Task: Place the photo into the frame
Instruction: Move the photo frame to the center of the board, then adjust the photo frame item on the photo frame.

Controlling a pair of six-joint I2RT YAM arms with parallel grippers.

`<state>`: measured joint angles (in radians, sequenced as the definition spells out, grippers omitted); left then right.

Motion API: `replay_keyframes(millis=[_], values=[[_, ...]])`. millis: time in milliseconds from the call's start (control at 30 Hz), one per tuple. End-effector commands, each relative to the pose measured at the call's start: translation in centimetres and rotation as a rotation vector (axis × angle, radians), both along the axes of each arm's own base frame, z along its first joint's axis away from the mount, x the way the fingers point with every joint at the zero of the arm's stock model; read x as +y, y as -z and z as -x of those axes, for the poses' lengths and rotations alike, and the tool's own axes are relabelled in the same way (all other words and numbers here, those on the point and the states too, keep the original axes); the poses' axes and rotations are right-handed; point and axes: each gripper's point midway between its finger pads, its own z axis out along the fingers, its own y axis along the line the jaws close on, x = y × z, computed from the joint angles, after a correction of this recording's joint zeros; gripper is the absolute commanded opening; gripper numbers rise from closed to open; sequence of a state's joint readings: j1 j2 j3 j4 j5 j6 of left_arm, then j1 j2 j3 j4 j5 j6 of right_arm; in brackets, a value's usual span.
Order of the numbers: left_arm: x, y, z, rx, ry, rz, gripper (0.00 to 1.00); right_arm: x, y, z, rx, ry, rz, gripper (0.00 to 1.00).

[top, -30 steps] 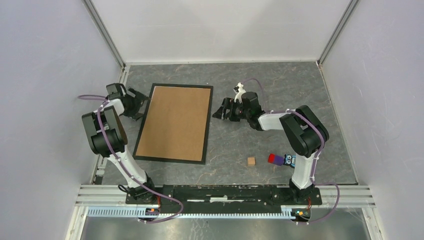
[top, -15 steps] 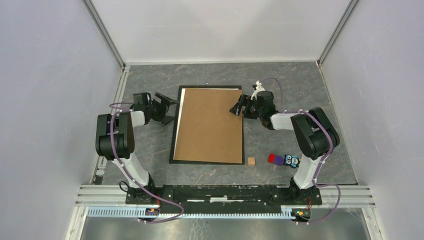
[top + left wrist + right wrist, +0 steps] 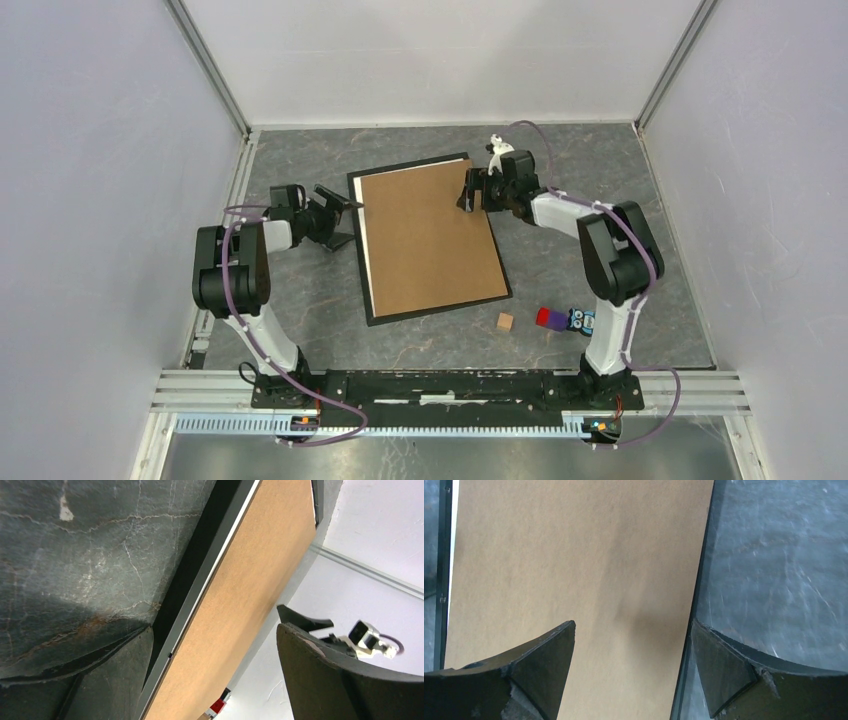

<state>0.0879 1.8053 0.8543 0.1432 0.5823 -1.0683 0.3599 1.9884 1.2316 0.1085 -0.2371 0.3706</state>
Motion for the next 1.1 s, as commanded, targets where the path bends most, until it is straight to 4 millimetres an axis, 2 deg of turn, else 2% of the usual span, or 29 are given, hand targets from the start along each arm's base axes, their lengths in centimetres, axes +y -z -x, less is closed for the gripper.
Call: replay_keyframes(millis=[0, 67, 200, 300, 400, 500, 767, 1067], values=[[-0.6, 2.4, 2.5, 0.158, 0.012, 0.008, 1.00, -2.6, -3.5, 2.9, -0.053, 0.013, 0.066, 0.91], [-0.3, 2.4, 2.7, 0.166, 0.009, -0.001, 1.00, -3.1, -3.7, 3.9, -0.048, 0.027, 0.017, 0.90], [-0.2, 2.5, 2.8, 0.173, 0.014, -0.015, 1.00, -2.6, -3.3, 4.9, -0.035, 0.008, -0.060, 0.80], [-0.1, 2.5, 2.8, 0.172, 0.014, -0.017, 1.00, -1.9, -2.7, 4.9, -0.021, -0.019, -0.086, 0.74], [-0.1, 2.4, 2.7, 0.166, 0.013, -0.022, 1.00, -1.8, -2.0, 4.8, -0.008, -0.018, -0.082, 0.71], [0.0, 2.4, 2.6, 0.164, 0.015, -0.024, 1.00, -1.8, -1.6, 4.7, 0.002, -0.018, -0.087, 0.65], [0.0, 1.9, 2.4, 0.147, 0.020, -0.033, 1.00, -2.0, -0.1, 4.6, 0.037, 0.001, -0.080, 0.64], [-0.1, 2.0, 2.3, 0.146, 0.028, -0.024, 1.00, -1.8, 0.5, 4.5, 0.050, -0.008, -0.093, 0.63]])
